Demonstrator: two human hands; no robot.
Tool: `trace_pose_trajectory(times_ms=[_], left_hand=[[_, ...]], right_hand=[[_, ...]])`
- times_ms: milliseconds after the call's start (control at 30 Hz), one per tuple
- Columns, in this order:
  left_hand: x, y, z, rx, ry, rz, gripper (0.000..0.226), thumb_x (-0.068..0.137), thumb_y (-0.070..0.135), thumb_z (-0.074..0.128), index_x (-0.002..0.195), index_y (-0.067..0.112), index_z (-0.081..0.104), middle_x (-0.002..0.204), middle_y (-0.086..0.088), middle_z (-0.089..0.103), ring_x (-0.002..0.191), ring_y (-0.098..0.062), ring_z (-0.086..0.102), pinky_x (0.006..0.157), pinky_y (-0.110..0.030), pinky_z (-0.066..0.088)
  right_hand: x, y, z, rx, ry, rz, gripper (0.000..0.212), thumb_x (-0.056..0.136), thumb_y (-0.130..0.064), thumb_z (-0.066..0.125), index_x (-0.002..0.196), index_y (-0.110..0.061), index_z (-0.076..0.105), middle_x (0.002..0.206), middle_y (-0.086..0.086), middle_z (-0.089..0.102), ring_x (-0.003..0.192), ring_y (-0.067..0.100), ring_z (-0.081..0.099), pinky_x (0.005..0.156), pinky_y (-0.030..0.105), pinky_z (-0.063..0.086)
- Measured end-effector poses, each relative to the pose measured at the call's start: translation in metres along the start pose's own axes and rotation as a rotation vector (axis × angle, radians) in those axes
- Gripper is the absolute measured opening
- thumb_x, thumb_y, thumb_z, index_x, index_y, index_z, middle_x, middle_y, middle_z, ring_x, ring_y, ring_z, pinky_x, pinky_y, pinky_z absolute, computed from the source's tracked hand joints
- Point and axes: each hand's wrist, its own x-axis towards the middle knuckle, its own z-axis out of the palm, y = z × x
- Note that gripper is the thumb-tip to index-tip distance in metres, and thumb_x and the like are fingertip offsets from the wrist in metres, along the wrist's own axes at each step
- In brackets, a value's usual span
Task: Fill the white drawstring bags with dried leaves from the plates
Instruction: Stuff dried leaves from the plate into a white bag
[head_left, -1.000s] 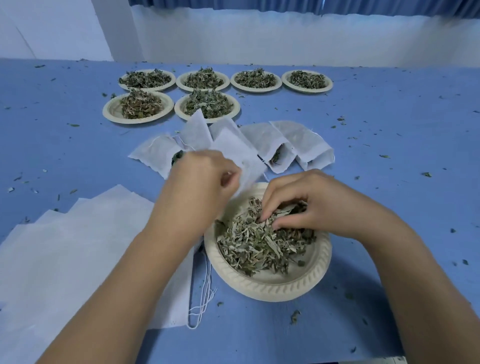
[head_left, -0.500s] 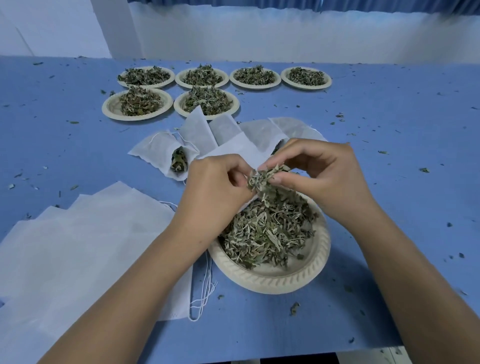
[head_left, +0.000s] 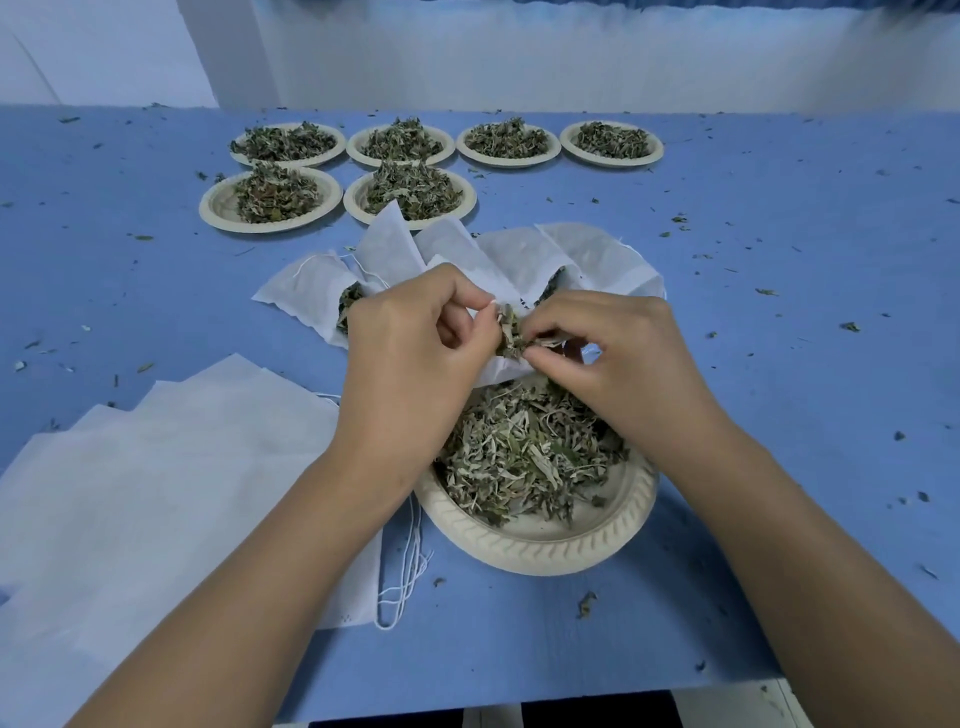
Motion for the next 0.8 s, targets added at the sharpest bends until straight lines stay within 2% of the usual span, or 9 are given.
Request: trace_pose_trajectory(times_ms=[67, 200, 333, 400, 500, 600, 700, 733, 800], left_hand=[[0.0, 0.0, 0.0, 0.038, 0.022, 0.034, 0.008, 0.085, 0.005, 0.069, 0.078, 0.008, 0.068, 0.058, 0.004, 0.058, 0.056, -0.002, 0.052, 0.059, -0.01, 0.04], [0.003, -0.002, -0.002, 0.031, 0.043, 0.019, 0.009, 0.085, 0.005, 0.069, 0.078, 0.011, 0.068, 0.057, 0.005, 0.059, 0.055, -0.002, 0.054, 0.058, -0.012, 0.043], [0.001, -0.002, -0.001, 0.037, 0.018, 0.026, 0.01, 0.084, 0.003, 0.069, 0.077, 0.009, 0.067, 0.056, 0.006, 0.057, 0.054, -0.002, 0.053, 0.059, -0.01, 0.042], [0.001, -0.002, 0.0, 0.031, -0.002, 0.03, 0.009, 0.084, 0.003, 0.068, 0.076, 0.007, 0.067, 0.055, 0.005, 0.057, 0.053, 0.0, 0.052, 0.059, -0.008, 0.039], [0.001, -0.002, 0.001, 0.024, 0.0, 0.029, 0.008, 0.084, 0.004, 0.069, 0.076, 0.005, 0.067, 0.055, 0.004, 0.058, 0.053, 0.0, 0.052, 0.059, -0.007, 0.039], [0.002, -0.004, 0.0, 0.009, 0.016, 0.012, 0.009, 0.084, 0.003, 0.069, 0.076, 0.007, 0.068, 0.056, 0.003, 0.058, 0.053, -0.001, 0.052, 0.059, -0.007, 0.039], [0.002, -0.004, 0.0, -0.011, 0.025, -0.007, 0.01, 0.085, 0.004, 0.069, 0.076, 0.008, 0.068, 0.056, 0.003, 0.058, 0.052, -0.001, 0.052, 0.058, -0.007, 0.037], [0.002, -0.004, 0.0, -0.029, 0.023, -0.017, 0.01, 0.085, 0.005, 0.069, 0.076, 0.009, 0.068, 0.056, 0.002, 0.058, 0.052, -0.001, 0.051, 0.058, -0.007, 0.038], [0.002, -0.002, 0.0, -0.09, 0.004, -0.048, 0.012, 0.085, 0.008, 0.07, 0.076, 0.014, 0.067, 0.058, 0.002, 0.059, 0.051, -0.001, 0.051, 0.056, -0.009, 0.039]], right_hand=[[0.001, 0.003, -0.003, -0.001, -0.07, -0.054, 0.009, 0.081, -0.001, 0.071, 0.09, -0.003, 0.072, 0.088, 0.004, 0.067, 0.074, 0.009, 0.058, 0.069, 0.025, 0.049], [0.002, 0.006, -0.013, 0.187, -0.156, 0.049, 0.029, 0.087, -0.007, 0.064, 0.115, -0.012, 0.061, 0.109, 0.002, 0.05, 0.083, 0.019, 0.057, 0.075, 0.021, 0.048], [0.001, 0.0, -0.009, 0.336, 0.004, 0.082, 0.021, 0.081, 0.006, 0.067, 0.092, -0.009, 0.058, 0.089, -0.001, 0.056, 0.08, 0.014, 0.059, 0.073, 0.022, 0.05], [0.0, -0.004, -0.003, 0.263, 0.061, 0.027, 0.014, 0.078, 0.011, 0.071, 0.079, -0.002, 0.065, 0.079, 0.005, 0.061, 0.073, 0.017, 0.06, 0.068, 0.026, 0.052], [-0.001, -0.005, 0.002, 0.089, 0.023, -0.047, 0.01, 0.079, 0.01, 0.071, 0.078, 0.0, 0.072, 0.078, 0.008, 0.067, 0.07, 0.018, 0.063, 0.067, 0.032, 0.051], [-0.001, -0.005, 0.0, 0.031, 0.025, -0.09, 0.015, 0.081, 0.012, 0.062, 0.081, 0.0, 0.071, 0.079, 0.006, 0.068, 0.079, 0.022, 0.06, 0.073, 0.033, 0.048], [-0.002, -0.01, -0.005, -0.008, 0.191, -0.103, 0.018, 0.083, -0.002, 0.05, 0.077, -0.002, 0.066, 0.08, 0.0, 0.067, 0.087, 0.022, 0.052, 0.082, 0.035, 0.04], [-0.002, -0.012, -0.006, -0.046, 0.183, -0.095, 0.022, 0.085, -0.011, 0.047, 0.08, -0.005, 0.067, 0.083, -0.004, 0.067, 0.093, 0.019, 0.051, 0.088, 0.035, 0.036], [-0.003, -0.014, -0.002, -0.137, 0.014, -0.075, 0.031, 0.09, -0.025, 0.039, 0.083, -0.012, 0.067, 0.087, -0.011, 0.066, 0.112, 0.017, 0.049, 0.1, 0.035, 0.023]])
